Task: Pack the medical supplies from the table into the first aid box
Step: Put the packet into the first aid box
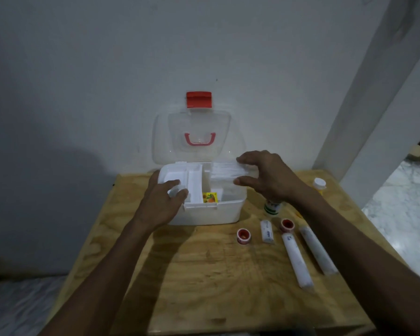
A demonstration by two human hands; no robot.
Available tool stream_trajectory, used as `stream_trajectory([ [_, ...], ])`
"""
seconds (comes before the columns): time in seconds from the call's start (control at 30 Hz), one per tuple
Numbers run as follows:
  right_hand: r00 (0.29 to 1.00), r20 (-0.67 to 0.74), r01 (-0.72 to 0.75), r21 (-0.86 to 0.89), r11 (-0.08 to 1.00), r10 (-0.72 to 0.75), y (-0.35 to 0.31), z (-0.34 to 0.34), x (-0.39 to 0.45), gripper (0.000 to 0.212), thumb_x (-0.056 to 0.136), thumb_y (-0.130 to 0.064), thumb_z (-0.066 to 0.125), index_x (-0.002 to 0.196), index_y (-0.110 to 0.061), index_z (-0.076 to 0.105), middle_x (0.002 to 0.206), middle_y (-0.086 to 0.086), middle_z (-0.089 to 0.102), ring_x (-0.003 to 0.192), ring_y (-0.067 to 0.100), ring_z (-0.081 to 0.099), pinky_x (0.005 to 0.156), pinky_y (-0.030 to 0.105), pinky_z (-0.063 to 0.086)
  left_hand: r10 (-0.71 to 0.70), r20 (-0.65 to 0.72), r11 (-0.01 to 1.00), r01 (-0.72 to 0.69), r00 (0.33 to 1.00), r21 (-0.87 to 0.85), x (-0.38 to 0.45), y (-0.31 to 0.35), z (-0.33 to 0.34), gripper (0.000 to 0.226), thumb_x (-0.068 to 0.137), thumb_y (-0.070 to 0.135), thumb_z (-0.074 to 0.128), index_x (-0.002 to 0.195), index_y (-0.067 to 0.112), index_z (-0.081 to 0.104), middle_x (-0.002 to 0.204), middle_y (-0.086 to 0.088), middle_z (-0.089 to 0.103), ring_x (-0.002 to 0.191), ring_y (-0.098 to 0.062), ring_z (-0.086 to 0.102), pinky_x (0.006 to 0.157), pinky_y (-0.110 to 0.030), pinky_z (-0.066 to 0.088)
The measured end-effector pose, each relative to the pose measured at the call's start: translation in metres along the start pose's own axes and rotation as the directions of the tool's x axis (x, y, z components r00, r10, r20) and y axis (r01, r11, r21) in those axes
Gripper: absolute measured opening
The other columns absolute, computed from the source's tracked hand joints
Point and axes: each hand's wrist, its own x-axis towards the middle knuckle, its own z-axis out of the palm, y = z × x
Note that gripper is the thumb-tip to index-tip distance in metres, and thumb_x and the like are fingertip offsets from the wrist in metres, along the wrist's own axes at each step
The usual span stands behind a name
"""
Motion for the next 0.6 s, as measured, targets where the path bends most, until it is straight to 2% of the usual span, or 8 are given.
stream_trajectory([
  [0.2, 0.995, 0.102, 0.011, -0.114, 0.993, 0.000, 0.002, 0.020, 0.028, 0.059, 0.084, -0.030, 0.074, 0.134, -0.007, 0.055, 0.137, 0.009, 0.056, 0.122, 0.025, 0.047, 0.099, 0.033, 0.038, 0.016, 0.000, 1.000, -0.016, 1.000, 0.010, 0.003, -0.006, 0.002, 0.050, 0.092, 0.044, 0.056, 0.133, 0.016, 0.058, 0.157, -0.002, 0.024, 0.138, -0.026, 0.035, 0.112, -0.040, 0.032],
  [0.6, 0.983, 0.182, 0.044, -0.122, 0.992, -0.021, -0.010, 0.058, 0.051, 0.059, 0.079, -0.028, 0.078, 0.131, -0.008, 0.057, 0.131, 0.011, 0.057, 0.114, 0.027, 0.051, 0.091, 0.031, 0.043, 0.002, -0.004, 1.000, -0.002, 1.000, 0.011, 0.003, -0.005, 0.003, 0.049, 0.093, 0.045, 0.054, 0.135, 0.019, 0.055, 0.158, 0.001, 0.022, 0.137, -0.025, 0.037, 0.108, -0.039, 0.038],
])
